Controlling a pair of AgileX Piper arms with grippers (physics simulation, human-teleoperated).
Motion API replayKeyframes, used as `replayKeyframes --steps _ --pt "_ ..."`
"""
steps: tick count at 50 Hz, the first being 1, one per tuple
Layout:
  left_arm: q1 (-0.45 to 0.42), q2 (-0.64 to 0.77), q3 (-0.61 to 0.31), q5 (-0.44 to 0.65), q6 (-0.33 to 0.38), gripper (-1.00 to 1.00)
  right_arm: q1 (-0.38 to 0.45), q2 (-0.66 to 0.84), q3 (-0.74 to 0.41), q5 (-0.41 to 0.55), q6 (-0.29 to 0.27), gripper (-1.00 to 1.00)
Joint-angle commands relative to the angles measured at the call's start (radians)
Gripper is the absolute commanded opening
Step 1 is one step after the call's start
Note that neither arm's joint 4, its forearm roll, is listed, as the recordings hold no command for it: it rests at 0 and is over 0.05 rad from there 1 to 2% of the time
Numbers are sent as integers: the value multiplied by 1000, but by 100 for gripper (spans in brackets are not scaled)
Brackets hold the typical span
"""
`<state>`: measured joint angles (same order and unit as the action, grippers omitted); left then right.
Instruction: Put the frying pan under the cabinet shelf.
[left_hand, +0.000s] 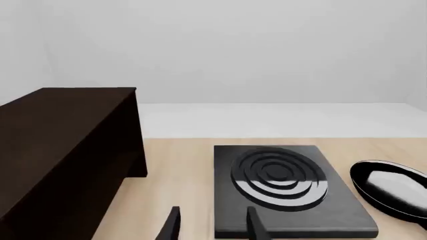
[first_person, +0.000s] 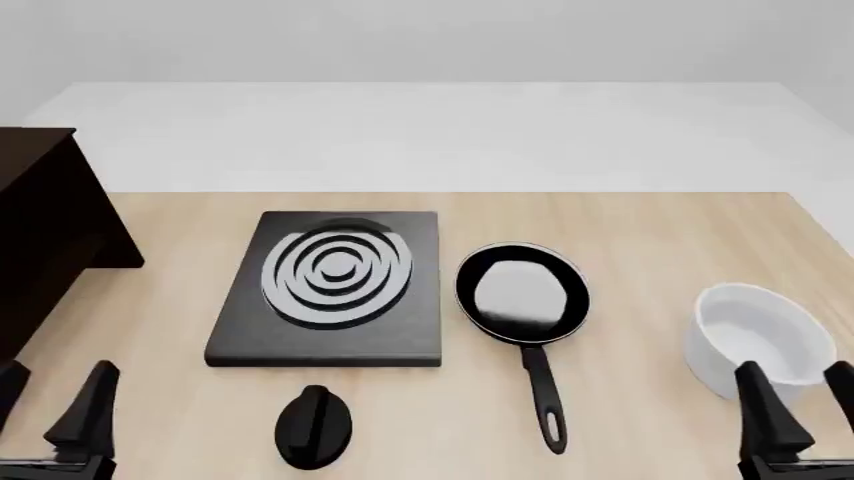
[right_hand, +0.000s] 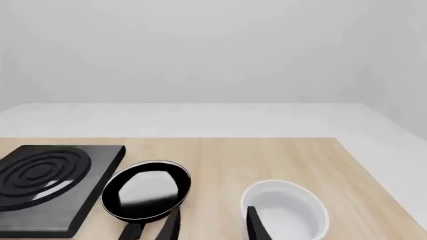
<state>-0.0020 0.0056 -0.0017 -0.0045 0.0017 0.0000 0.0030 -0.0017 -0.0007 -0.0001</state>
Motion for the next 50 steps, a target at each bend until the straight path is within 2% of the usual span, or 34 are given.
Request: replayKeyframes --steps 1,8,12,15,19,27,37,42,50 --pt "-4 19 0 -19 7 100 0 5 -3 -1 -1 100" --pt "-33 43 1 -46 23 100 0 5 -3 -1 0 100" --pt "-56 135 0 -149 35 100 0 5 -3 -1 0 100" --pt "-63 256 -4 -257 55 100 0 5 -3 -1 0 100" --pt "-97 321 -28 -295 87 100 0 5 -3 -1 0 100" --pt "-132 439 -95 -345 76 100 0 5 -3 -1 0 100" --pt "-251 589 -131 -445 93 100 0 5 -3 -1 0 100" --pt "-277 642 -142 -484 102 100 0 5 -3 -1 0 100" --pt "-367 812 -147 -641 103 100 0 5 -3 -1 0 100"
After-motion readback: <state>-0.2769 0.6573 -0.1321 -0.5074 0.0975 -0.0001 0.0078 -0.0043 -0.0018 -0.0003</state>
